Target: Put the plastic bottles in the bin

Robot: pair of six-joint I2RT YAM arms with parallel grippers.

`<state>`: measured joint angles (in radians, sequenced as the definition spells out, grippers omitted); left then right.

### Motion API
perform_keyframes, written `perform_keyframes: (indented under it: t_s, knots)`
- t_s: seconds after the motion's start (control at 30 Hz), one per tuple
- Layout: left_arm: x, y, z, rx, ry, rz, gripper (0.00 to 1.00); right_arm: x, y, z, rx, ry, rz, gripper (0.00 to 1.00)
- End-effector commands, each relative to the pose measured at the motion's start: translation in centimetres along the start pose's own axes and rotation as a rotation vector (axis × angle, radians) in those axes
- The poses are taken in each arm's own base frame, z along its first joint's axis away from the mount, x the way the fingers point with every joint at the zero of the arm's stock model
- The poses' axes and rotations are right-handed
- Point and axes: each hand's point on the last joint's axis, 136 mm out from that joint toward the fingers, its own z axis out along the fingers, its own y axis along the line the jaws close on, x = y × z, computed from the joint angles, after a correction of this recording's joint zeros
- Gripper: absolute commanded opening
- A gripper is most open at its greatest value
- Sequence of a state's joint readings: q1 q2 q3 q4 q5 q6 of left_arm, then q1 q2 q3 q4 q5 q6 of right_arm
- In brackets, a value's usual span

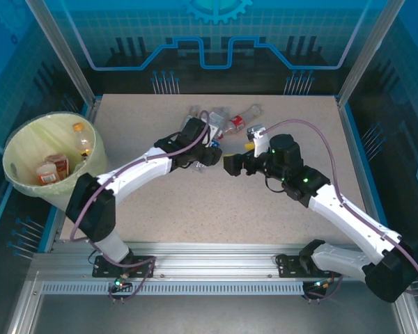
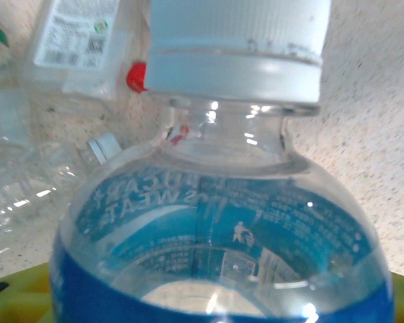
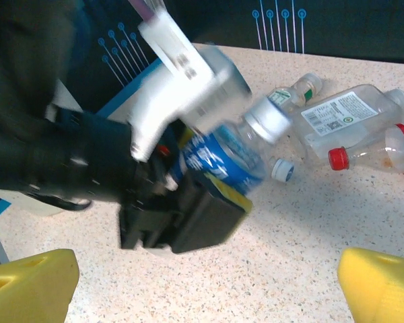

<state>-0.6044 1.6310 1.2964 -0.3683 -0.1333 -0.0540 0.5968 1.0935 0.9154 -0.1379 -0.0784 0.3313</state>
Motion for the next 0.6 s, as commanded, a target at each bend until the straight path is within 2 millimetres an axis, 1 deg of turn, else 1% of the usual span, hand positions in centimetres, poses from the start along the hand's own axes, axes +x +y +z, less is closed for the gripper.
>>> perform_keyframes:
  t_s: [0.0, 0.13, 0.2, 0.3, 0.4, 0.57]
  knots:
    - [-1.7, 0.4, -3.0, 0.023, -0.069, -0.039, 0.52, -1.3, 0.7, 0.1, -0.005, -0.032, -0.042, 1.0]
    - [-3.3, 1.9, -6.4, 0.004, -0.124, -0.07, 0.52, -1.3, 1.0, 0.4, -0.008, -0.036, -0.055, 1.0]
    - [-3.9, 2.5, -8.3, -0.006, -0.157, -0.078, 0.52, -1.3, 1.1, 0.5, -0.008, -0.037, -0.063, 1.0]
    - [-4.8, 3.6, -11.4, -0.021, -0.21, -0.096, 0.52, -1.3, 0.8, 0.6, 0.015, -0.041, -0.069, 1.0]
    - [-5.5, 5.2, -15.0, -0.051, -0.267, -0.126, 0.52, -1.4, 0.4, 0.5, 0.038, -0.059, -0.07, 1.0]
    - [-6.5, 9.0, -21.6, -0.187, -0.373, -0.173, 0.53, -1.8, 0.1, 0.1, 0.055, -0.114, -0.088, 1.0]
